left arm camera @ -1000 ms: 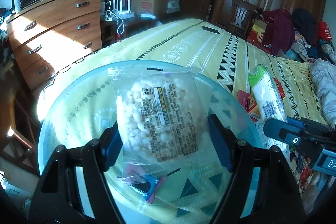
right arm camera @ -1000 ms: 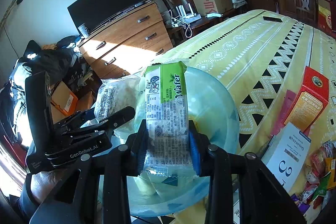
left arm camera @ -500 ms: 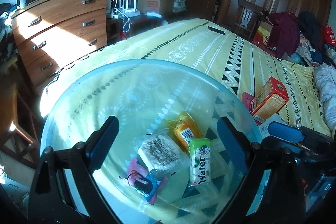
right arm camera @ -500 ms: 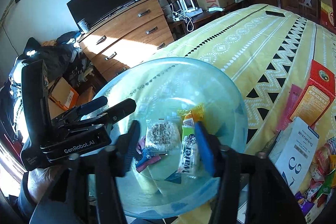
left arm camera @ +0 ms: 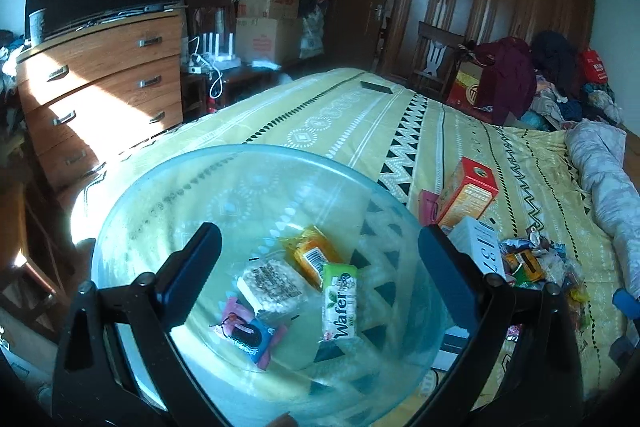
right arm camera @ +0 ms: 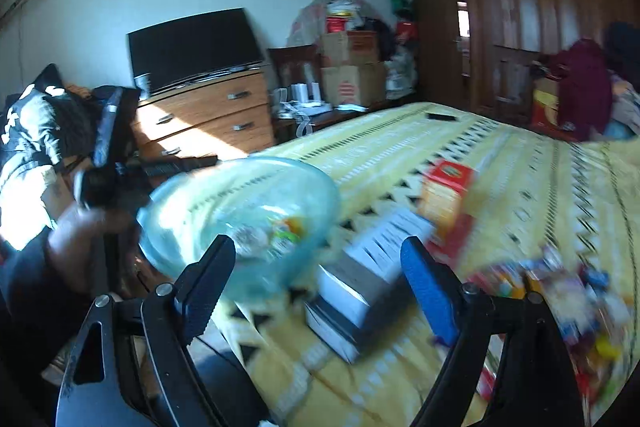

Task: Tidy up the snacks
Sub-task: 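Move both open tools back to the snack pile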

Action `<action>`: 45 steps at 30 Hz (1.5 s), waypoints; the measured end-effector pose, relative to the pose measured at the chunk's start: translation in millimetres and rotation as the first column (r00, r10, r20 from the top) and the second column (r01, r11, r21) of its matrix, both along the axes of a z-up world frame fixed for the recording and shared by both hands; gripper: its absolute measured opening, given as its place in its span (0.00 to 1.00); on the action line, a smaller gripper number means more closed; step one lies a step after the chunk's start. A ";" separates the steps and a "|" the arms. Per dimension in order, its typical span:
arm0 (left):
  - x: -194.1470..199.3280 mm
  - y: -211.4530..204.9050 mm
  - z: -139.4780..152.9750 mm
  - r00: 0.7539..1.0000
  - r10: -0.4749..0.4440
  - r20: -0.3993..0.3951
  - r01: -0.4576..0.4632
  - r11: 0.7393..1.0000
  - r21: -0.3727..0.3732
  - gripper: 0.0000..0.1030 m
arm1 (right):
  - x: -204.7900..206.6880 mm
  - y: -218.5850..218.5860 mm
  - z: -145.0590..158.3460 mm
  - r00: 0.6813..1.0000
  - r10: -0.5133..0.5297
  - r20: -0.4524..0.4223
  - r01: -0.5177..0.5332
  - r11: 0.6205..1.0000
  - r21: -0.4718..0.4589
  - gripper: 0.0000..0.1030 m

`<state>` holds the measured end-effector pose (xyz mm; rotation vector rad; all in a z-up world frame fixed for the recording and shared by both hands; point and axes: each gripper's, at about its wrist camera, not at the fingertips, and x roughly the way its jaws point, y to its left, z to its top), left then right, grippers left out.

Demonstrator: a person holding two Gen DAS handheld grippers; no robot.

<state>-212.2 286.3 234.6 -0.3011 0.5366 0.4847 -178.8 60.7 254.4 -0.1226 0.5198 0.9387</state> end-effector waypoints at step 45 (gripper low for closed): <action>85.2 -250.5 -116.8 0.754 -0.566 -0.333 0.541 0.823 -0.174 0.96 | 157.0 -232.7 -181.1 0.836 -0.292 -0.464 0.273 0.956 -0.109 0.81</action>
